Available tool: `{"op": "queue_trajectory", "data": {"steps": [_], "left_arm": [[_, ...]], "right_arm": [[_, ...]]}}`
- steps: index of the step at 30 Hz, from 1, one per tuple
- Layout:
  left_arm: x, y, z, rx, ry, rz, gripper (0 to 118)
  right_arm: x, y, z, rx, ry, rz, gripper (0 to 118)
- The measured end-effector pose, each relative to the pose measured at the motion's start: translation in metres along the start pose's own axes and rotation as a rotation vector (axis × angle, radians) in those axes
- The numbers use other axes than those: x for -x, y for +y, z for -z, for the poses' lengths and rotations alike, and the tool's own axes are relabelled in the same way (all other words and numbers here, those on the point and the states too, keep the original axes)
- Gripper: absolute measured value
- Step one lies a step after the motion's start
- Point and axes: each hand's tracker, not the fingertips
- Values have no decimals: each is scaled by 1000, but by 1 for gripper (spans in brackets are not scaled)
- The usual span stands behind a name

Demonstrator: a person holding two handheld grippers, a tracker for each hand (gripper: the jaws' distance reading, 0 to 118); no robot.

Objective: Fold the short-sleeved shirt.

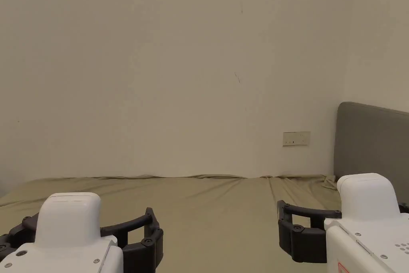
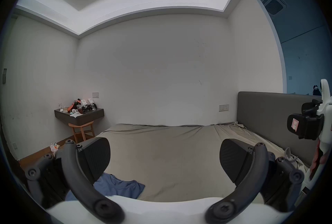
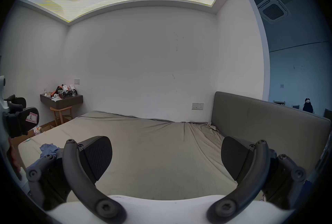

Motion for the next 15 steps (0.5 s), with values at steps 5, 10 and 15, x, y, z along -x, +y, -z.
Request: {"op": "queue_trajectory", "data": {"steps": [5,10,15], "left_arm": [[-2,0,0,2,27,50,118],[-3,0,0,-15,37,23,118],[3,1,0,-11,23,-18,118]], "right_arm": [[0,0,-2,-10,0,-11,118],[-2,1,-2,-16,-12,2,118],[-5,0,-2,-19,-17,0,118]]}}
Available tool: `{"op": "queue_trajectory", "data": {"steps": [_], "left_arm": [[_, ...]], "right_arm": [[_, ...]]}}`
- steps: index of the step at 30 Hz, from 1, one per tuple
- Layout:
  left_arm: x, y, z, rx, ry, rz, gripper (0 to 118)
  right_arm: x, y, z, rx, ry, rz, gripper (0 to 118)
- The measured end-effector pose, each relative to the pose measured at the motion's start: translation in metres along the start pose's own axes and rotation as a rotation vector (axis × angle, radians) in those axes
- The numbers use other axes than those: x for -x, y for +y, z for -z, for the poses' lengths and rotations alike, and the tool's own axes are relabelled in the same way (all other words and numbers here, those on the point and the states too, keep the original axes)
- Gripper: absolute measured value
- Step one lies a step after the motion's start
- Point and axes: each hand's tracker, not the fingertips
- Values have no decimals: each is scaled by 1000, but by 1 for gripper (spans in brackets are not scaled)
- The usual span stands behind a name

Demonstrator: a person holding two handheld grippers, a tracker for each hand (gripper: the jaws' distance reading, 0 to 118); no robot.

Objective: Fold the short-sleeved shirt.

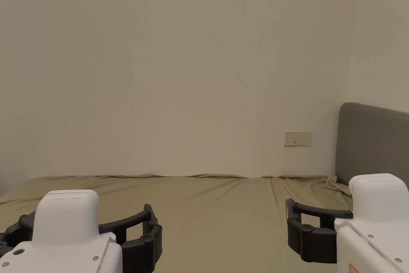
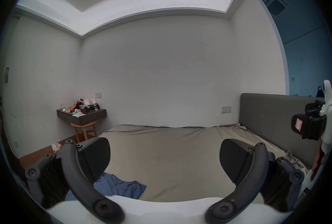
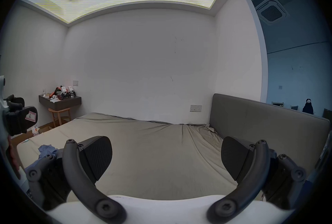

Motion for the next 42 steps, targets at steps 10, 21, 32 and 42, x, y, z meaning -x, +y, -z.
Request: {"op": "queue_trajectory", "data": {"steps": [10,21,32,42], "left_arm": [[0,-2,1,16,-7,9,118],[-3,-3,0,22,-12,27,118],[-11,-3,-5,-7,2,76,118],[-10,-2,-7,18,-29,47,94]], "right_arm": [[4,-1,2,5,5,-11,118],[3,-3,0,-3,-13,-26,118],[-6,-3,-3,-29,-27,29,118],[-7,-2,-9,-29,18,59,101]]}}
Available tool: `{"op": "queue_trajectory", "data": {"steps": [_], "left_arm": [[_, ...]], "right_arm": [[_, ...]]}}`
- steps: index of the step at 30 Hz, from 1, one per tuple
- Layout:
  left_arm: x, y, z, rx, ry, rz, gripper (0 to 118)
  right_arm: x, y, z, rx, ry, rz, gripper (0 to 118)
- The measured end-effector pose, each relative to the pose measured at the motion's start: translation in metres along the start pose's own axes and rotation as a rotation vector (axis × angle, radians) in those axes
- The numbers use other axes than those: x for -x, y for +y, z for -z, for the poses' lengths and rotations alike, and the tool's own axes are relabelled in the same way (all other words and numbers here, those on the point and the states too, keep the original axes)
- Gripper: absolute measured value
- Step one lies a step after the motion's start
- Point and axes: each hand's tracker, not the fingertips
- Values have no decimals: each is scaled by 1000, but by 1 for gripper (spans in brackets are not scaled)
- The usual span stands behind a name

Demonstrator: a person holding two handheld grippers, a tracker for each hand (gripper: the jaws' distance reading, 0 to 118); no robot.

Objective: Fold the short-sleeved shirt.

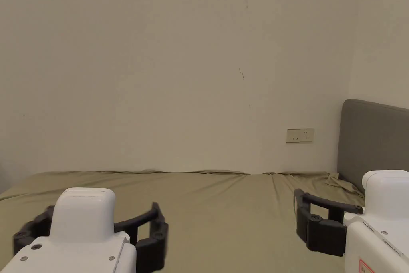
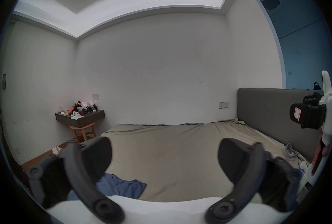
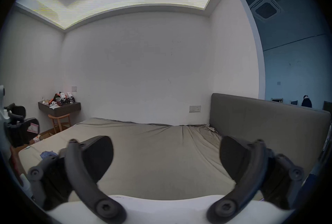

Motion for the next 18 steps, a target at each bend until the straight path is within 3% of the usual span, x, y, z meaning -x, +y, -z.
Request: {"op": "queue_trajectory", "data": {"steps": [1,2,3,5,8,11,14,18], "left_arm": [[-1,0,-1,-8,3,1,29],[-2,0,3,-1,5,2,0],[-2,-1,6,10,8,-2,0],[-2,-4,10,48,-71,-21,0],[-4,-7,10,49,-97,-56,0],[-1,-4,10,46,-52,-40,0],[29,0,2,33,51,-54,0],[98,4,-32,39,258,-62,0]], "right_arm": [[1,0,-3,-15,6,-6,48],[5,-1,0,-5,-32,-47,2],[5,-2,2,8,-82,-88,2],[3,-7,4,22,-7,-73,2],[-1,-10,1,26,17,-52,2],[-3,-12,7,35,-28,-74,2],[22,-10,29,34,-7,-104,2],[122,-3,52,30,365,-76,2]]}}
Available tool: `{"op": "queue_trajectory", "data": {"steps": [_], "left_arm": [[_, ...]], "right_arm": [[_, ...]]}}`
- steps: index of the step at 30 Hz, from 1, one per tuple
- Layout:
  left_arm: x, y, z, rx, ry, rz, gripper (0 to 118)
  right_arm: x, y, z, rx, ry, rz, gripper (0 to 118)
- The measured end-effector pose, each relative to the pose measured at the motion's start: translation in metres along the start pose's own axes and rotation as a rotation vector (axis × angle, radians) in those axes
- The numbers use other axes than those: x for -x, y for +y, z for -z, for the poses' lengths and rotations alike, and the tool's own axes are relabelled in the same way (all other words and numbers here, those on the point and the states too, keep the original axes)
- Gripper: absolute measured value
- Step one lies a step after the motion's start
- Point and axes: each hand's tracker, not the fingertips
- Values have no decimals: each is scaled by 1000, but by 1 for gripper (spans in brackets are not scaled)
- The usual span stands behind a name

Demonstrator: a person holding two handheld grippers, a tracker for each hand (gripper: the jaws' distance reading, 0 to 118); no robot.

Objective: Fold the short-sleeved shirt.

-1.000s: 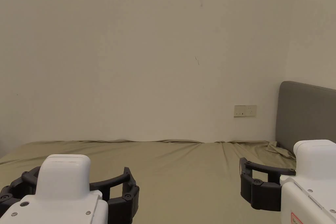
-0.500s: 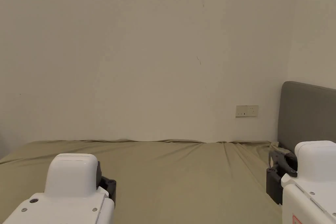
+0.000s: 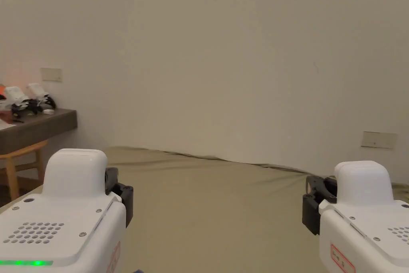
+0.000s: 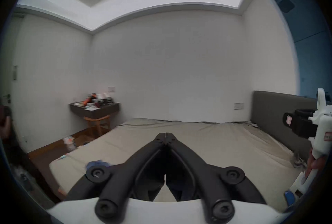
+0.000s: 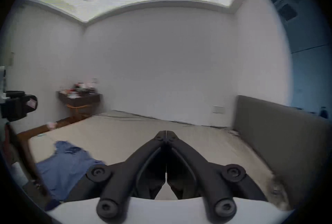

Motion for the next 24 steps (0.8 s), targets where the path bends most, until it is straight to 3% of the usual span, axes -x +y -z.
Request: {"op": "queue_trajectory", "data": {"steps": [2,5,7,11,13,16,19,24], "left_arm": [[41,1,-17,-1,139,15,0],[95,-5,-41,39,380,69,0],[113,-9,-51,67,448,108,0],[121,-19,-38,112,396,105,0],[115,-28,-18,128,325,84,0],[99,-48,17,169,249,76,0],[89,-95,78,305,150,44,0],[69,-200,180,562,12,-6,0]], "right_arm": [[56,10,17,-34,192,0,2],[125,17,28,-31,549,113,2],[156,14,29,-17,633,135,2],[174,4,30,-26,603,95,2],[165,-1,37,4,560,57,2],[150,-10,49,34,479,69,2],[136,-27,61,85,439,77,2],[129,-68,81,218,357,14,2]]}}
